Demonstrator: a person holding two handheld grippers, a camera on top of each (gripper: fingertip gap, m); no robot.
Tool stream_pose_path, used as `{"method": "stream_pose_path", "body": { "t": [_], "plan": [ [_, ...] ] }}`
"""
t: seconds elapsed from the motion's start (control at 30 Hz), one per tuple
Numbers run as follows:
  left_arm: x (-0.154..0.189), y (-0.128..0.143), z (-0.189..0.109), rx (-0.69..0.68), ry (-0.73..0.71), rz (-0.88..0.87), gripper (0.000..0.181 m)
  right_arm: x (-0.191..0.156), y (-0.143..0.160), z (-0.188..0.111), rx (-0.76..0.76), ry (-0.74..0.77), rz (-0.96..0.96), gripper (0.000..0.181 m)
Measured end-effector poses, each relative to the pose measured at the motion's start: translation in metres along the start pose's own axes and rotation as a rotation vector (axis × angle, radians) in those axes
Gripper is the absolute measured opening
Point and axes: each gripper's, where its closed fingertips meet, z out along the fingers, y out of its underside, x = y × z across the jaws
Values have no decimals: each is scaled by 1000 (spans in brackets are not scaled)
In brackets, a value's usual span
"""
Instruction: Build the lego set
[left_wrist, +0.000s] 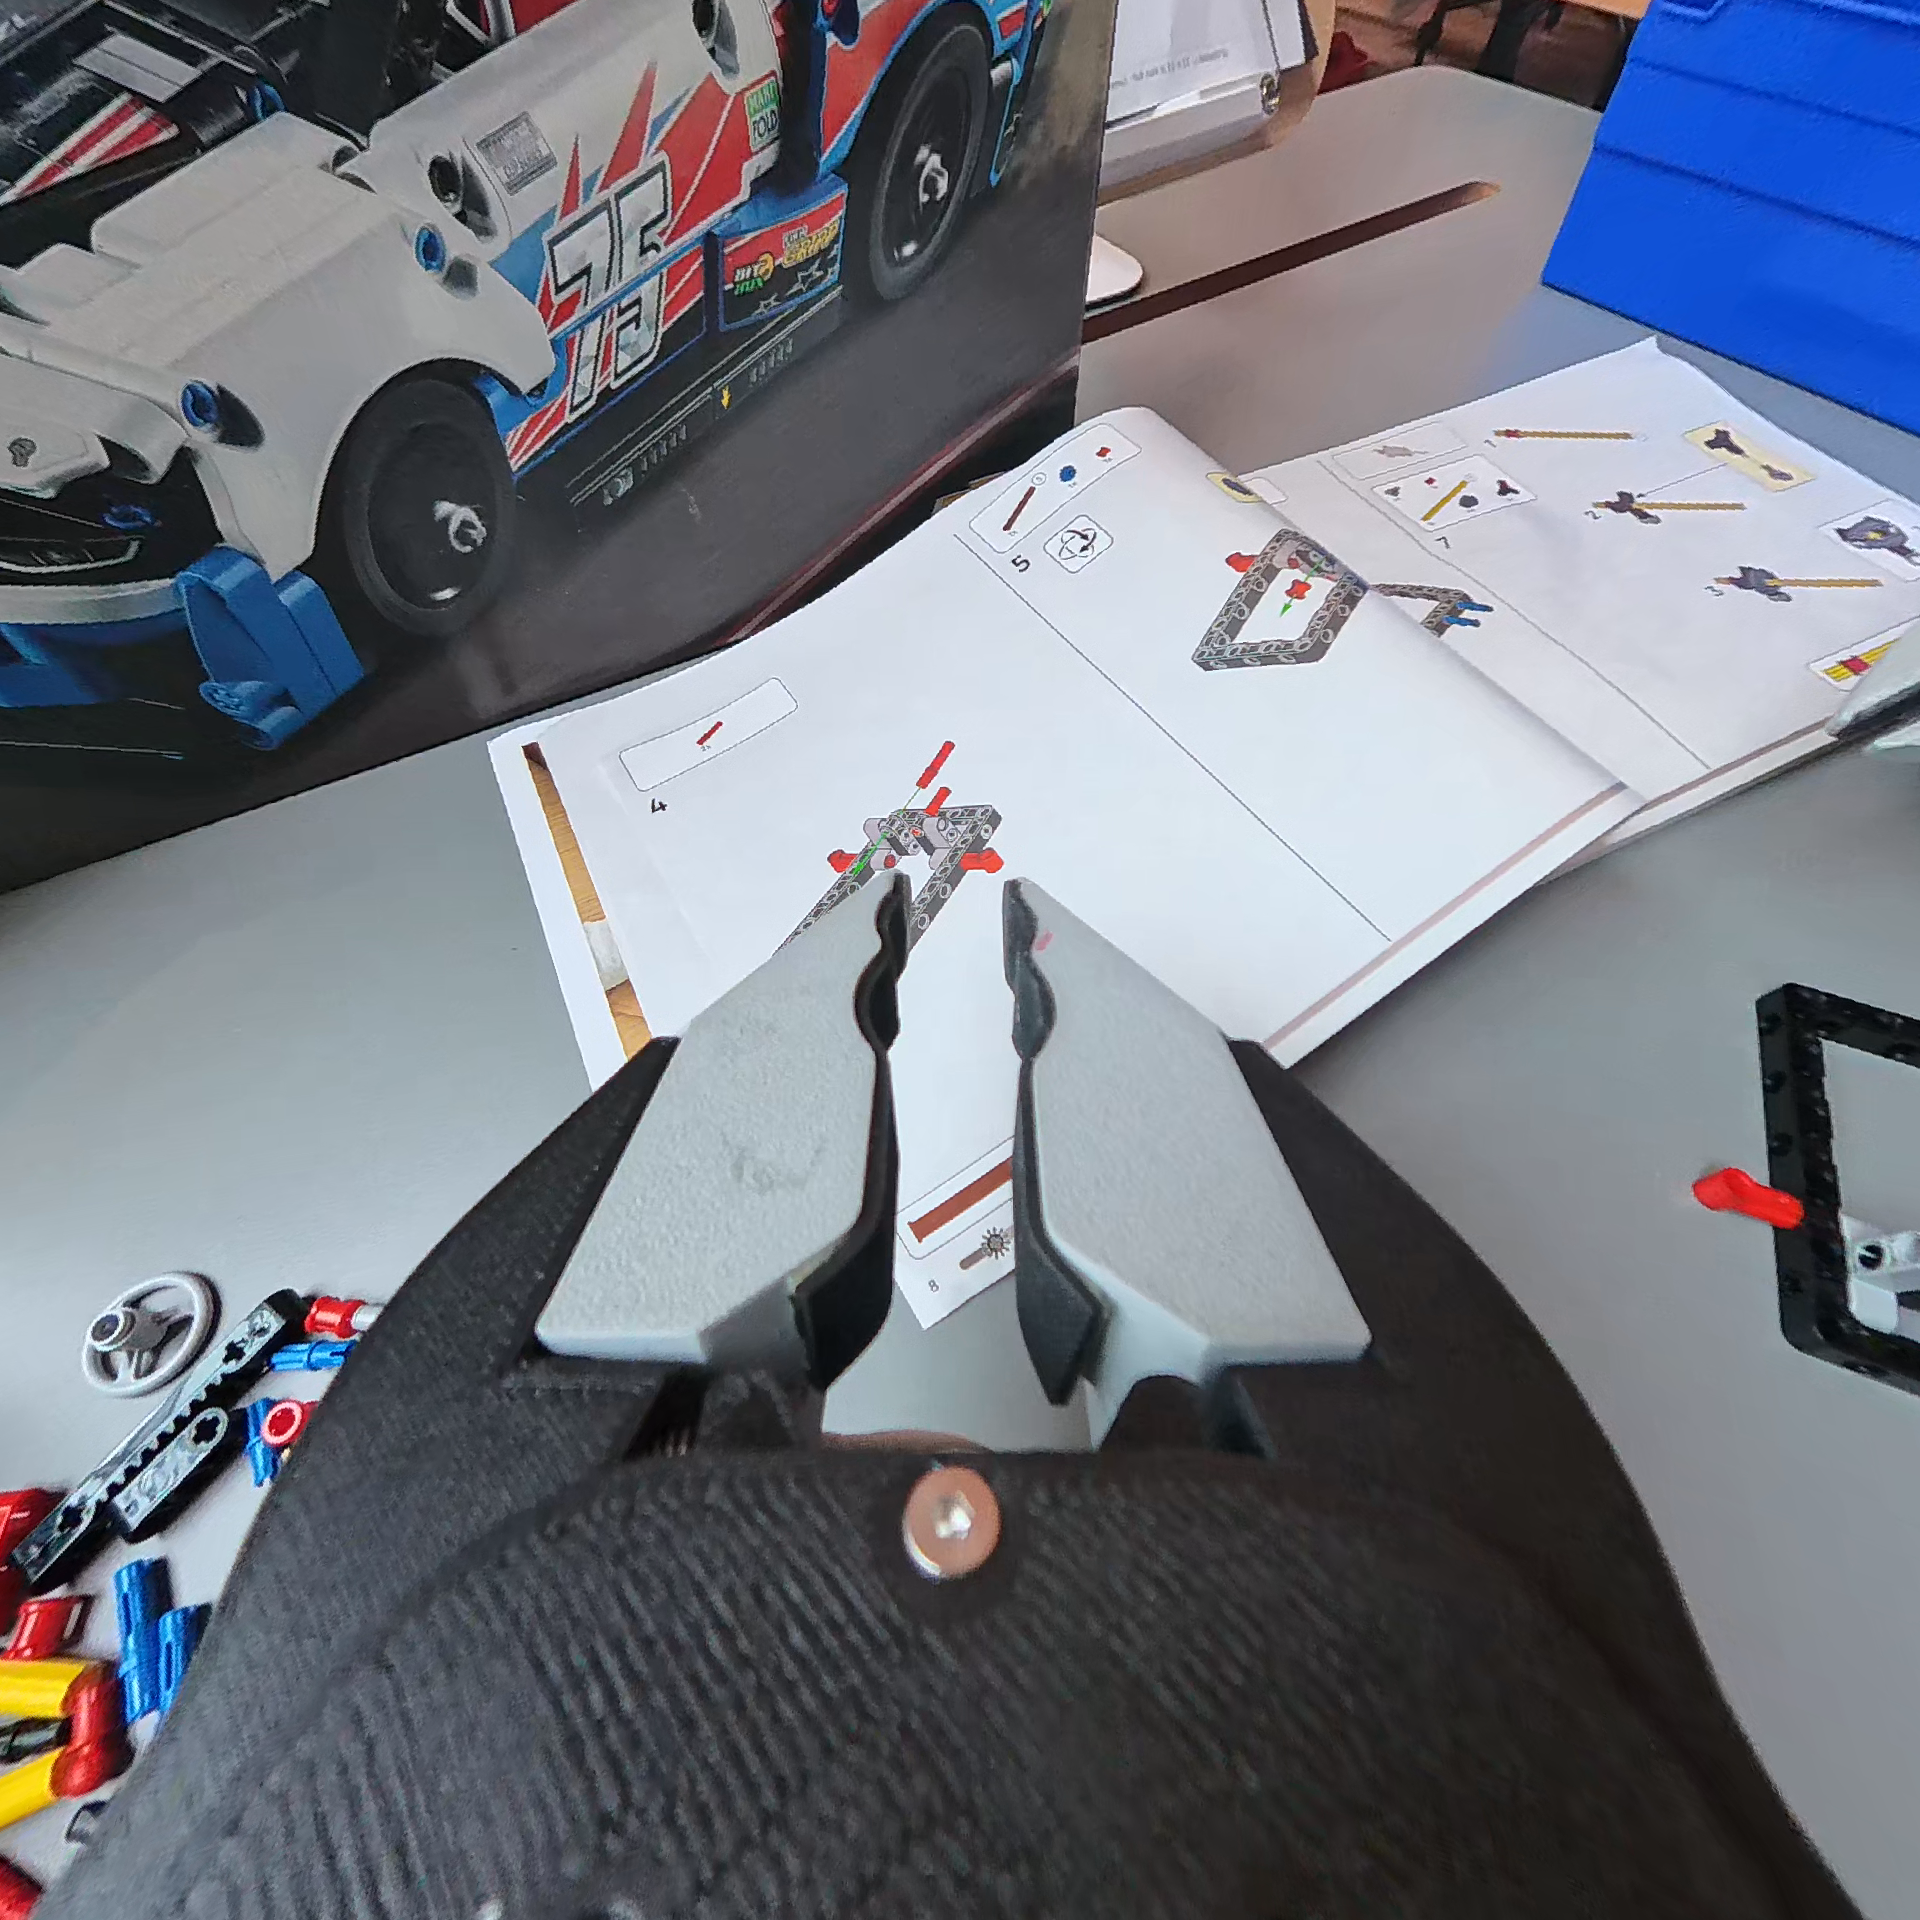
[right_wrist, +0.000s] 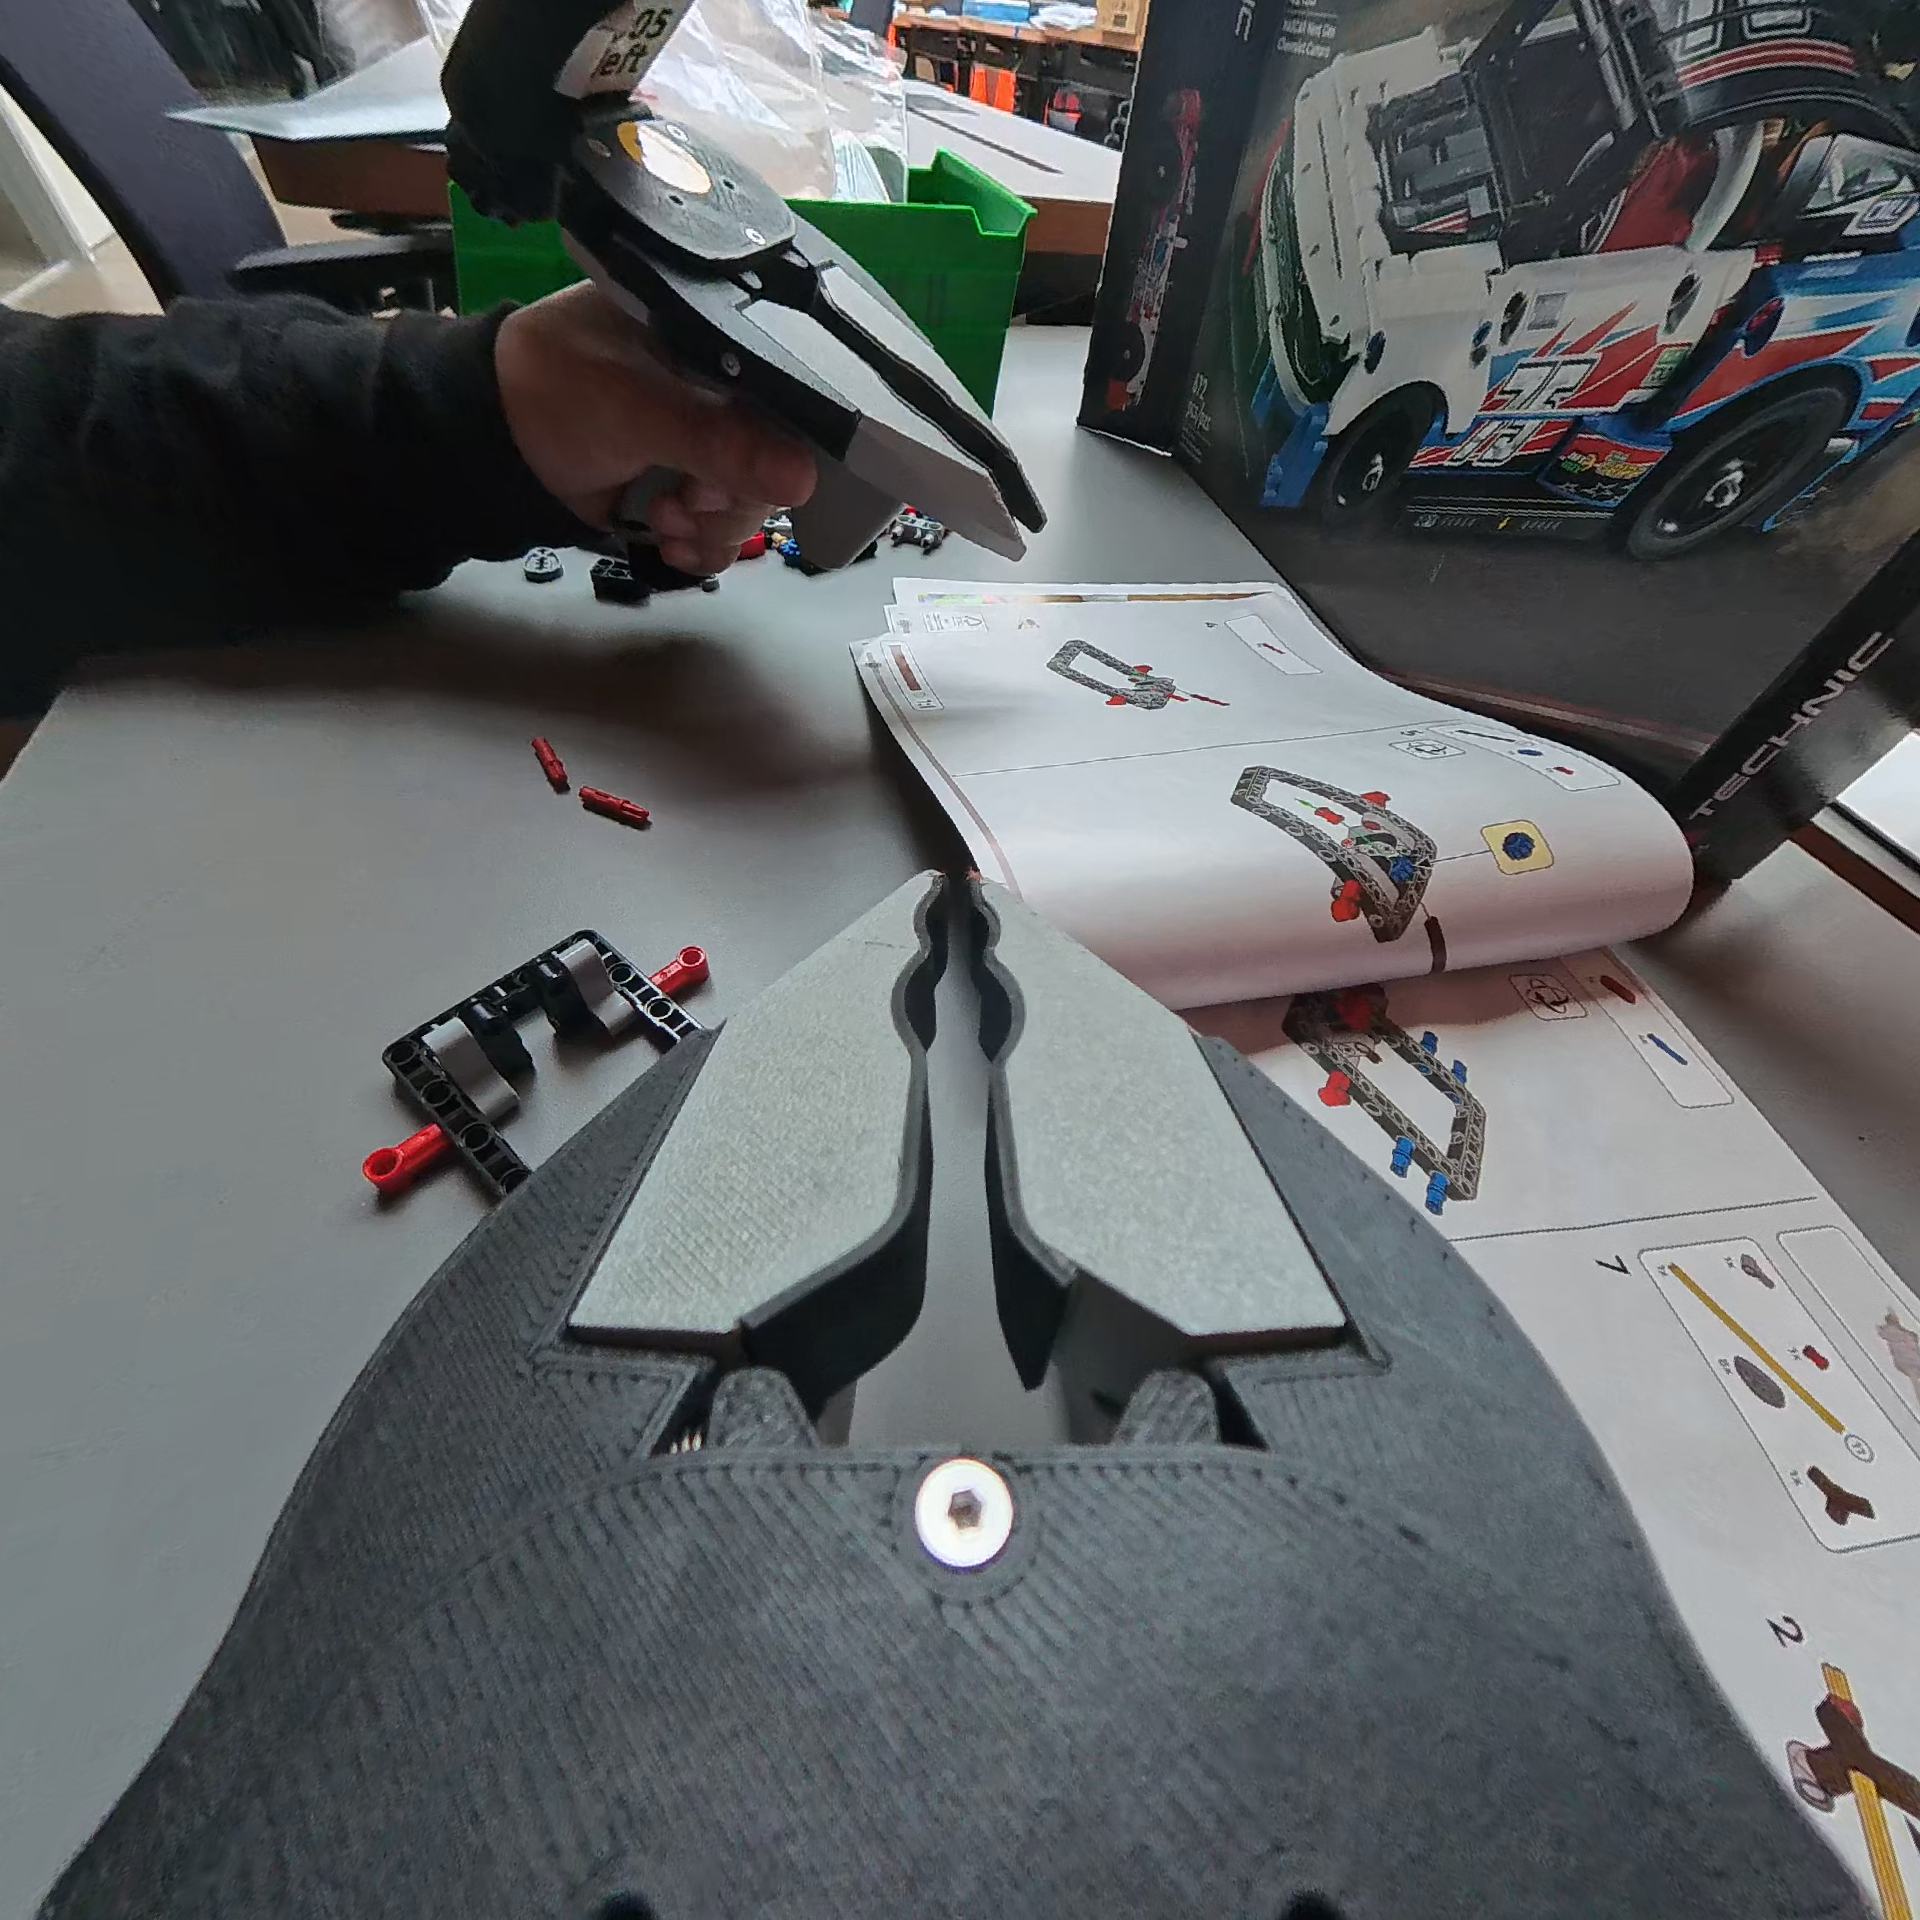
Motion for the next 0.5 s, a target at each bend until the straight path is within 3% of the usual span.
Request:
{"method": "stream_pose_path", "body": {
  "t": [0.5],
  "plan": [
    [-9,-3,-3,6,-6,-38,17,-1,2,1,-13,-23,7,6]
  ]
}}
